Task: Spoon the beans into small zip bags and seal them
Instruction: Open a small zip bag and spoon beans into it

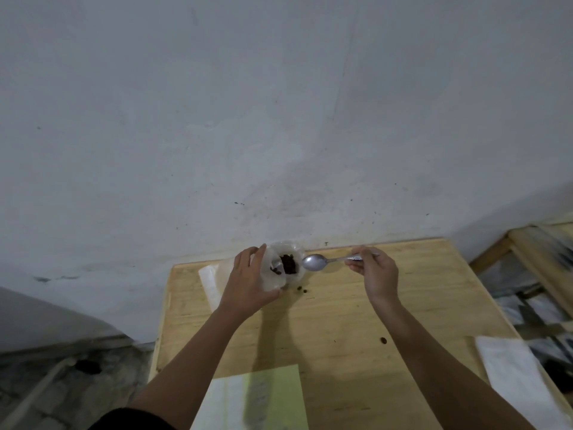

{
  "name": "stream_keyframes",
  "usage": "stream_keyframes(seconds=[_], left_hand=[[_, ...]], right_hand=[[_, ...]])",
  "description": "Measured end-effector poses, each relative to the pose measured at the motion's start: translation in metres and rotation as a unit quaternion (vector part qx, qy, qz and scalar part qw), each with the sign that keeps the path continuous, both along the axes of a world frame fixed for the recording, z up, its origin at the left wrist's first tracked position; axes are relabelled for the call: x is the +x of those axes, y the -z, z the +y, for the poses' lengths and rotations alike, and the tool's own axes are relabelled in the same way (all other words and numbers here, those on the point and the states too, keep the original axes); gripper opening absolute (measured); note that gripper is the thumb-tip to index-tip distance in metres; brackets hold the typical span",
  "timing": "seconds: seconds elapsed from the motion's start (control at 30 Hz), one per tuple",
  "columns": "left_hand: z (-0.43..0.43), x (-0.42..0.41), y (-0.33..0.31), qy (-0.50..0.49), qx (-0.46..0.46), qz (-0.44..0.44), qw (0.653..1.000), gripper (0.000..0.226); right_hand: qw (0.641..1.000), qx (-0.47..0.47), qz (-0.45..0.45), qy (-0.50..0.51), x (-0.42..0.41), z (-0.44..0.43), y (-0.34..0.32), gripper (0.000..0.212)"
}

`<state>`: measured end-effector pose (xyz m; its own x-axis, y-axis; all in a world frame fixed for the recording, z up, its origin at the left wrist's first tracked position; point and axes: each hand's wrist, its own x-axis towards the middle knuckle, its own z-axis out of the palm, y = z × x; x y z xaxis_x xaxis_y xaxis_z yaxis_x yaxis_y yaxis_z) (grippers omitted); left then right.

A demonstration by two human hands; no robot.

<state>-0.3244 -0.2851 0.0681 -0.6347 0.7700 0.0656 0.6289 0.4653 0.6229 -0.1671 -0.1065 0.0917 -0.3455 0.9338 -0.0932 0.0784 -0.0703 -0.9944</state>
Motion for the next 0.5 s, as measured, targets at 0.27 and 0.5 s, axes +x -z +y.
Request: stream_keyframes(seconds=[0.27, 0.5], left_hand=[[-0.031, -0.019, 0.007, -0.048, -0.005, 0.012, 0.999, 0.094], [-0.058, -0.031, 0.016, -0.077, -0.029, -0.005, 0.997, 0.096]], right_hand=[[0.997, 0.016, -0.043, -0.057, -0.037, -0.021, 0.029, 0.021], [0.991, -0.006, -0.094, -0.094, -0.069, -0.04, 0.052, 0.019]])
